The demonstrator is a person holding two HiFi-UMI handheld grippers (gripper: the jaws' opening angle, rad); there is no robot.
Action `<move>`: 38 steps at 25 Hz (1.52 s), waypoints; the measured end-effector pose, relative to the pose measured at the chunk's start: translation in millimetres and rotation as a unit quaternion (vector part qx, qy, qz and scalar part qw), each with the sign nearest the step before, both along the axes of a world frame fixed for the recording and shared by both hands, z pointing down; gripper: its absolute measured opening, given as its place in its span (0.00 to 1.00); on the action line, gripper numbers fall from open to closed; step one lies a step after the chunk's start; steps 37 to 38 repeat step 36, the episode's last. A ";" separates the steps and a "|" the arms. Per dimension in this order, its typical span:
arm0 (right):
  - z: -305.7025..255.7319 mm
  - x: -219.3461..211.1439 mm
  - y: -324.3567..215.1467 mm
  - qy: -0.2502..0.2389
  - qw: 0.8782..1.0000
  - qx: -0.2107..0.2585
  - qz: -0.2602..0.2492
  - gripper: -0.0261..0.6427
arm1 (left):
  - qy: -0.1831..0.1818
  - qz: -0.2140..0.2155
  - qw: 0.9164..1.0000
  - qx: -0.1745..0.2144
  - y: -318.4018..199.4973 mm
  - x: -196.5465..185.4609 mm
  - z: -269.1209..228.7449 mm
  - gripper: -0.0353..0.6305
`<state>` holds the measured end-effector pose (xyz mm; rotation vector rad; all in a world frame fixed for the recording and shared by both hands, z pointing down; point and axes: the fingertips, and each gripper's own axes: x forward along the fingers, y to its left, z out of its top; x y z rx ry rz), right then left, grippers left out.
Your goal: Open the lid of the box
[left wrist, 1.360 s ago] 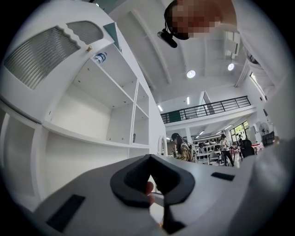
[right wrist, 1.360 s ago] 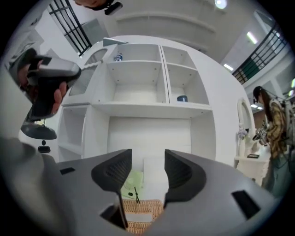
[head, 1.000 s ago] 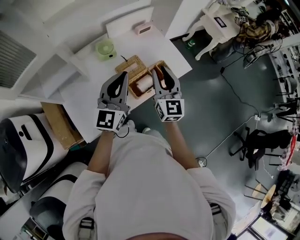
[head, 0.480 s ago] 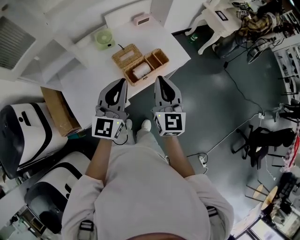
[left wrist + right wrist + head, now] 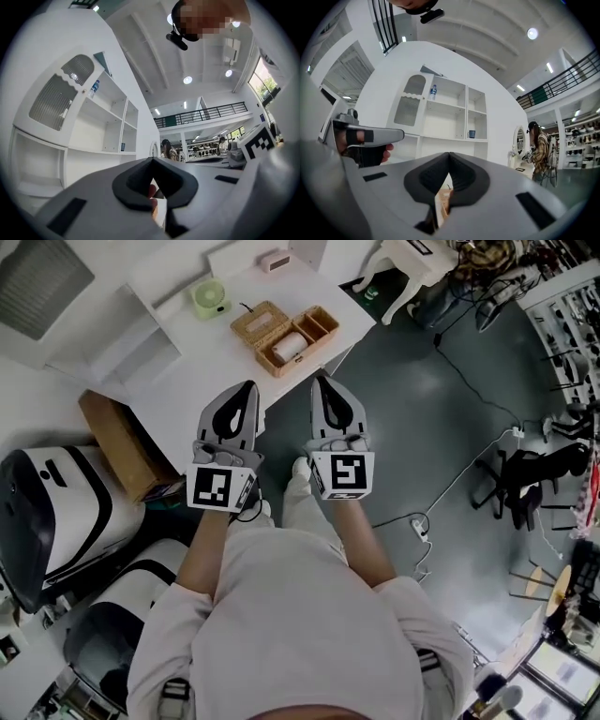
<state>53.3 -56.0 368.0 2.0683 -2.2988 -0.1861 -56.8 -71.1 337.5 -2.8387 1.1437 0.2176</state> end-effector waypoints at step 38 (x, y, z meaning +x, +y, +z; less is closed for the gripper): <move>-28.9 -33.4 124.8 -0.015 1.000 0.021 0.009 0.03 | 0.006 0.020 1.000 -0.020 121.6 -30.1 -13.7 0.04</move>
